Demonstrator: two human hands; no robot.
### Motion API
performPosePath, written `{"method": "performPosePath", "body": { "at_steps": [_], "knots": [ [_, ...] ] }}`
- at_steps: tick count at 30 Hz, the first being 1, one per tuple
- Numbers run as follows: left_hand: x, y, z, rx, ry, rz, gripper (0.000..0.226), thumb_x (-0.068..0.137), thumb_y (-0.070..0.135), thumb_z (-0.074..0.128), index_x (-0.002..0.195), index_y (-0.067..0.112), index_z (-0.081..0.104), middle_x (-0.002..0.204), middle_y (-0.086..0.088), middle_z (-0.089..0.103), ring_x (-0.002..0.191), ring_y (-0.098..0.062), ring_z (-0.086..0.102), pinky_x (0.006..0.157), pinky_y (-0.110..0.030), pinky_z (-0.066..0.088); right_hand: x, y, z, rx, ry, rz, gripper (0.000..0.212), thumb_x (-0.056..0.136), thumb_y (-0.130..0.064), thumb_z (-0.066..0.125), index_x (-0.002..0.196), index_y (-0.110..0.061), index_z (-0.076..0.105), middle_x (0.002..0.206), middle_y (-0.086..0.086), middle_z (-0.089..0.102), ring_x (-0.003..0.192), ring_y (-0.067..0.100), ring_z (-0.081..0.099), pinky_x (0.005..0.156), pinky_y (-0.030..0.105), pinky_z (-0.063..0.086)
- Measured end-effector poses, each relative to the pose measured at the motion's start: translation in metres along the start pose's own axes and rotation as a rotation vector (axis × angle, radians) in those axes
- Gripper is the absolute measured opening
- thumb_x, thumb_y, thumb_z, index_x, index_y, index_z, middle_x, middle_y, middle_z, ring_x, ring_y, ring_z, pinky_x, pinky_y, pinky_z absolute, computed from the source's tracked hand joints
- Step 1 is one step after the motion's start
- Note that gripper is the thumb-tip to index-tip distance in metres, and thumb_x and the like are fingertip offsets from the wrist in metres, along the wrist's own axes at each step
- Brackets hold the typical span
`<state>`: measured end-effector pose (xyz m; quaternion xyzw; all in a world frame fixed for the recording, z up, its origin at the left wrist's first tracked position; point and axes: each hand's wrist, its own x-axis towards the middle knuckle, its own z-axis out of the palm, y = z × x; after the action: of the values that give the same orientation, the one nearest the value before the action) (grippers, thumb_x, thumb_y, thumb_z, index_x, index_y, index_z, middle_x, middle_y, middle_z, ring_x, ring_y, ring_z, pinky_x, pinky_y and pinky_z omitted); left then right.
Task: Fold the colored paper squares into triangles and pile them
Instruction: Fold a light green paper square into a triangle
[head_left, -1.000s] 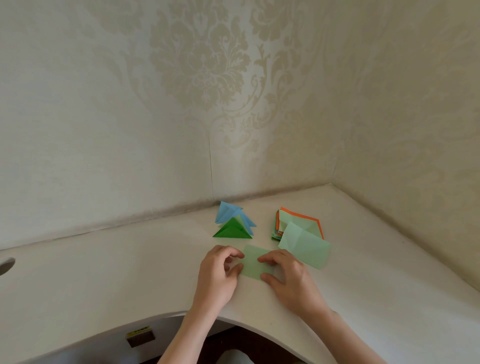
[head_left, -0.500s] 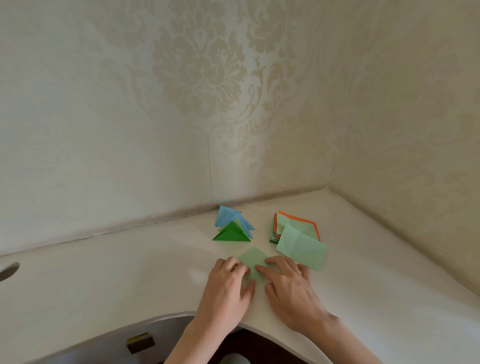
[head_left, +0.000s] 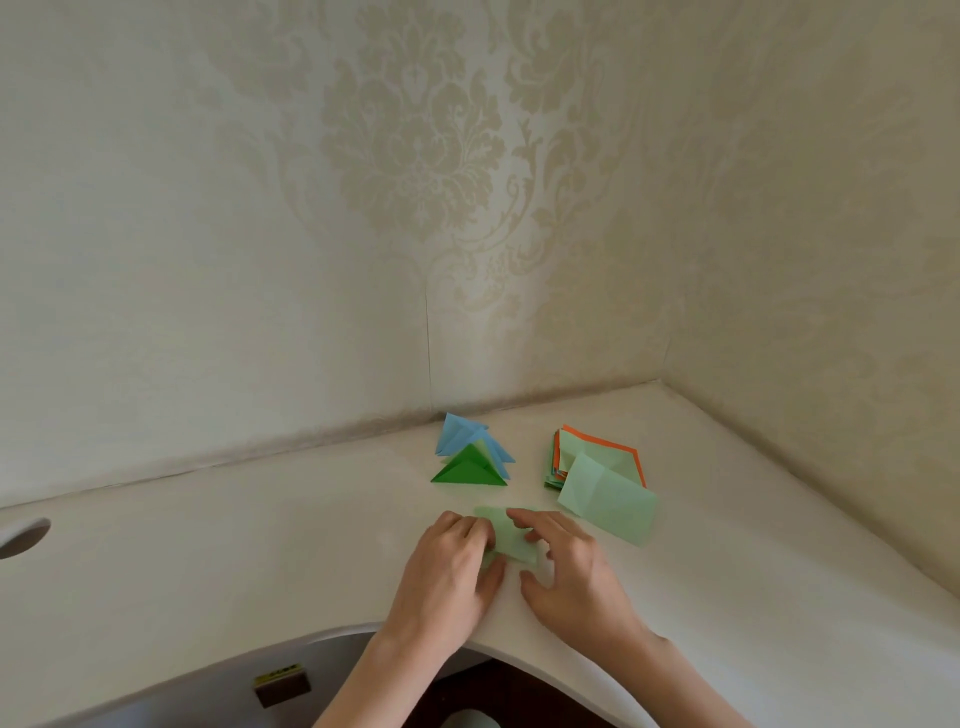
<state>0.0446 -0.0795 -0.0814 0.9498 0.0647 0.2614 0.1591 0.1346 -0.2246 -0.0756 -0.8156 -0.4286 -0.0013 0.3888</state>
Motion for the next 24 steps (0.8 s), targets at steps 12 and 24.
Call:
{"method": "performPosePath", "body": {
  "at_steps": [12,24],
  "knots": [
    [-0.004,-0.030,-0.016,0.034,0.045,-0.066,0.022,0.068,0.023,0.084,0.070,0.025,0.062,0.075,0.019,0.059,0.078,-0.009,0.049,0.064,-0.023,0.039,0.011,0.013,0.003,-0.246,0.058,-0.003,0.013,0.087,-0.041,0.060,0.086,-0.032,0.070,0.090,-0.019,0.063,0.089,0.011,0.057,0.072,0.031,0.034],
    [0.006,0.001,-0.006,0.276,-0.067,-0.436,0.039,0.093,0.058,0.039,0.101,0.026,0.059,0.101,0.006,0.049,0.102,-0.018,0.040,0.084,-0.028,0.033,0.024,0.005,0.019,-0.314,0.118,0.126,0.035,0.085,-0.054,0.059,0.081,-0.020,0.064,0.081,-0.012,0.050,0.080,0.015,0.055,0.074,0.032,0.036]
  ]
}}
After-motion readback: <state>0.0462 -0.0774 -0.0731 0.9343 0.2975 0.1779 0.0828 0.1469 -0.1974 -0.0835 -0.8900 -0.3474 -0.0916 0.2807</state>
